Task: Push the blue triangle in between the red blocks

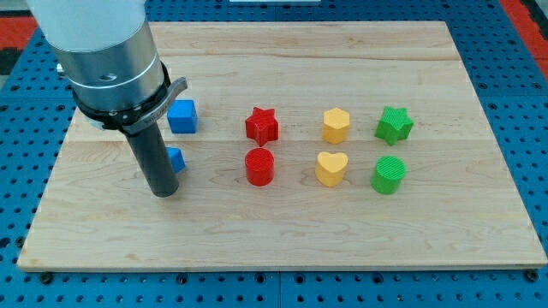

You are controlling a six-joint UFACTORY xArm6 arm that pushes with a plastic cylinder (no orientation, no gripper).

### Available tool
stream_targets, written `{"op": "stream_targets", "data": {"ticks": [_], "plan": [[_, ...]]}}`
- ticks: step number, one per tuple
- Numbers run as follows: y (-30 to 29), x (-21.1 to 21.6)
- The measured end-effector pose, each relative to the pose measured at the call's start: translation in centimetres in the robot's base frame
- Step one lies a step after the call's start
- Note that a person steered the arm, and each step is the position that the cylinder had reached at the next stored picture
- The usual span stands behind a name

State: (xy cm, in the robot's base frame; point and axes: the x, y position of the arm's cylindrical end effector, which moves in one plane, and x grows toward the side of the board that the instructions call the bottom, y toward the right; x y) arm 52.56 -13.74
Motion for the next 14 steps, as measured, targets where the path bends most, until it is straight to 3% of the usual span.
{"op": "stream_targets", "data": {"ticks": [3, 5, 6, 7, 14], "plan": [[-1.1, -2.4], [-6.8, -2.9], [-5.3, -6.3], [-2.2, -6.7], [8.1, -6.6]]}}
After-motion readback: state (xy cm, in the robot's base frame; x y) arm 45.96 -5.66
